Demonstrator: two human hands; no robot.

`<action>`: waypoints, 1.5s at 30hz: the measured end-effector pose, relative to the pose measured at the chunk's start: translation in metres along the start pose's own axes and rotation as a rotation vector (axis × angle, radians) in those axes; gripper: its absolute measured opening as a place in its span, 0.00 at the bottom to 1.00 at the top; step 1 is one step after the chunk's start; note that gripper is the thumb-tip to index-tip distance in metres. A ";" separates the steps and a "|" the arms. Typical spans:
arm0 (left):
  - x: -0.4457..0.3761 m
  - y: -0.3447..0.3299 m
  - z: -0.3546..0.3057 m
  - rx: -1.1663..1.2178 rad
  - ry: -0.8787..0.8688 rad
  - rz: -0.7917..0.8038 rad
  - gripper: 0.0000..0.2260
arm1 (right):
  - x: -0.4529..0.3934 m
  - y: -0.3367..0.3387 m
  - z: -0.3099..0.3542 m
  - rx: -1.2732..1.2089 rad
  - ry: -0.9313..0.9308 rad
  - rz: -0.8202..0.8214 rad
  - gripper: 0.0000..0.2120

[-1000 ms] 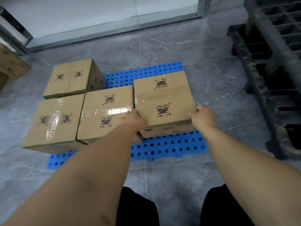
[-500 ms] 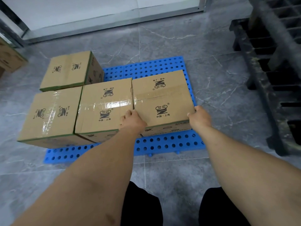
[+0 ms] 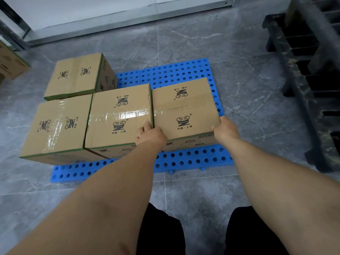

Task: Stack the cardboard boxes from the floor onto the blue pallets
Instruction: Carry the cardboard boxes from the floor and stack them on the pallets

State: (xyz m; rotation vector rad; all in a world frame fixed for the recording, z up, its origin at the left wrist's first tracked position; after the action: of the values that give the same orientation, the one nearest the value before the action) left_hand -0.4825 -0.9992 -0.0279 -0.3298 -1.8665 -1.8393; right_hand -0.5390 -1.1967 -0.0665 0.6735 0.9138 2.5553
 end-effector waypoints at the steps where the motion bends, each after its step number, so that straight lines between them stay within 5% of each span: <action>1: 0.000 0.001 0.000 0.000 0.001 -0.006 0.11 | -0.001 0.000 0.000 -0.001 0.005 -0.003 0.10; 30: -0.006 -0.002 0.005 -0.049 -0.009 -0.108 0.24 | -0.008 -0.006 -0.006 -0.054 0.031 0.021 0.15; 34: -0.001 0.002 0.013 0.083 -0.026 -0.118 0.24 | 0.004 -0.005 0.007 0.071 0.113 -0.050 0.27; 37: 0.017 0.009 0.023 0.112 -0.024 -0.129 0.27 | 0.029 0.000 0.028 0.214 0.217 -0.105 0.26; 45: 0.090 0.063 0.050 0.170 0.008 -0.054 0.28 | 0.093 0.047 0.091 0.438 0.283 0.174 0.17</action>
State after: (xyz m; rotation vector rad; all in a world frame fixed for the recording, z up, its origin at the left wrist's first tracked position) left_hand -0.5359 -0.9612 0.0733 -0.2145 -2.0278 -1.6990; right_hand -0.5739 -1.1428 0.0559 0.5283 1.6050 2.6686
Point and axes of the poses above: each hand's wrist, its own x-axis away from the middle knuckle, its own y-axis out of the back of the hand, z = x × y, the point moved 1 cm from there along -x, towards the middle knuckle, and after that the axes turned 14 degrees about y, right-handed, at the moved point
